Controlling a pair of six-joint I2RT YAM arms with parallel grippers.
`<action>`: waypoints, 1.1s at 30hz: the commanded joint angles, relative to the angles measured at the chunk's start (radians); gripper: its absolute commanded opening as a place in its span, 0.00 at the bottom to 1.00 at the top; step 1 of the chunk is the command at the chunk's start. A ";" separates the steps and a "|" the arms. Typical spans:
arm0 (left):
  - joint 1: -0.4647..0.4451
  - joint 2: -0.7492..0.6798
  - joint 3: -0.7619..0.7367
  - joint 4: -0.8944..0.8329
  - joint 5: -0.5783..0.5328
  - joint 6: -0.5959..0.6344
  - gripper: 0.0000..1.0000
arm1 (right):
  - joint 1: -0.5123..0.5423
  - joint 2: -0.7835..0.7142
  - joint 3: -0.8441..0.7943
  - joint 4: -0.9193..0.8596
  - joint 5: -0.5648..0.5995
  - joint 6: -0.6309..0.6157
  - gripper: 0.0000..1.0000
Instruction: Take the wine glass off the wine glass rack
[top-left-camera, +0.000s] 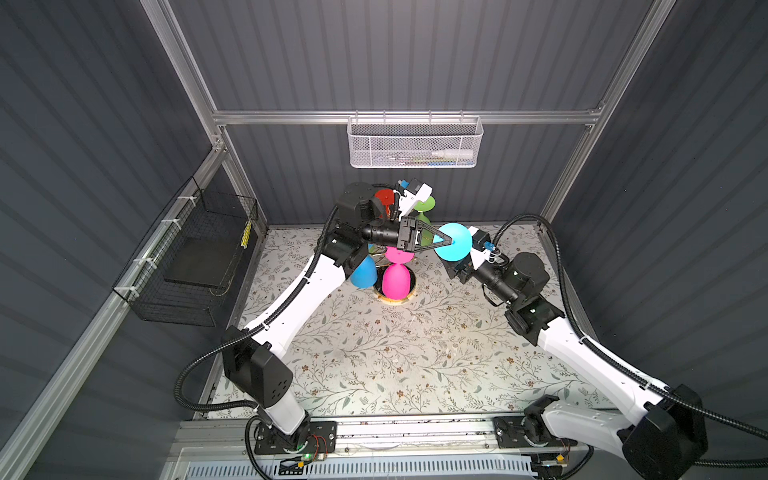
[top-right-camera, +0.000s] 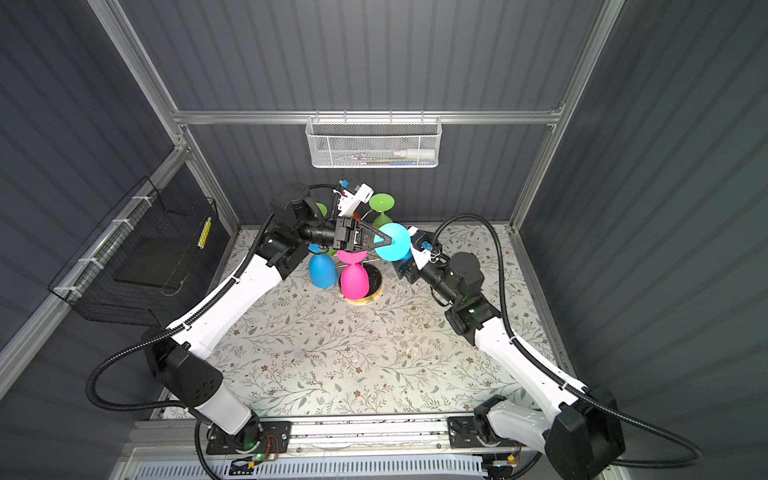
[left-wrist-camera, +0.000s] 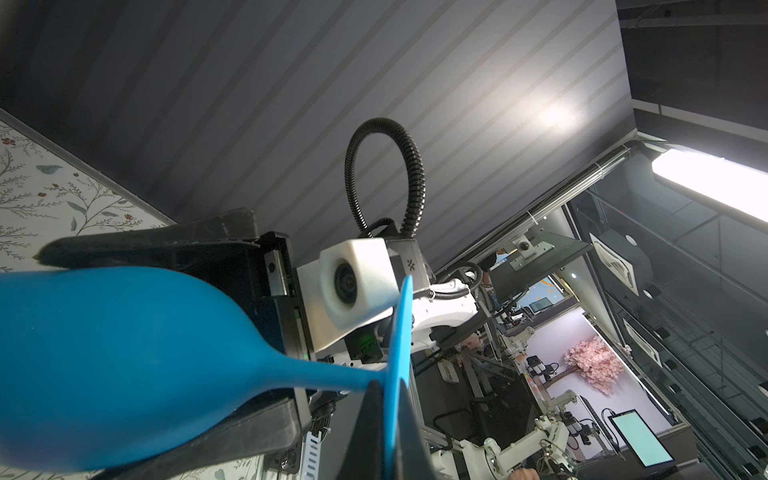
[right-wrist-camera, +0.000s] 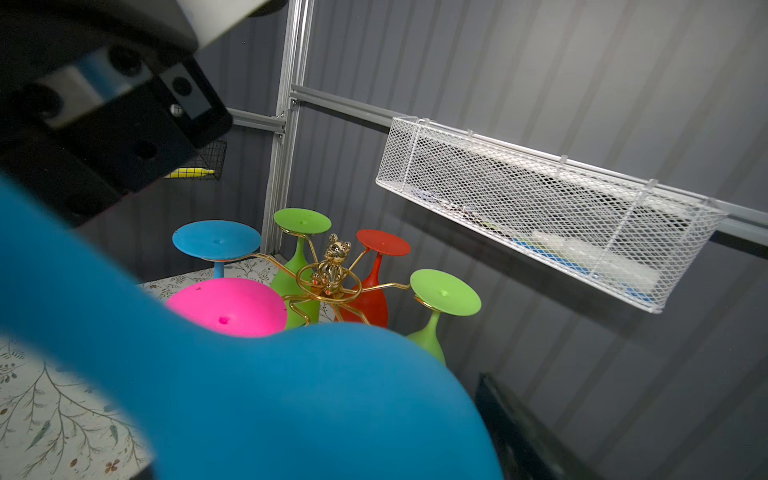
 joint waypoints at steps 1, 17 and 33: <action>0.009 0.012 0.000 0.053 0.021 0.013 0.00 | 0.008 -0.022 0.007 -0.032 -0.005 0.035 0.73; 0.028 0.005 -0.012 0.046 -0.002 0.041 0.59 | 0.037 -0.133 -0.011 -0.237 0.057 0.083 0.60; 0.065 -0.059 -0.138 -0.071 -0.476 0.593 0.72 | 0.037 -0.235 0.188 -0.835 0.191 0.296 0.47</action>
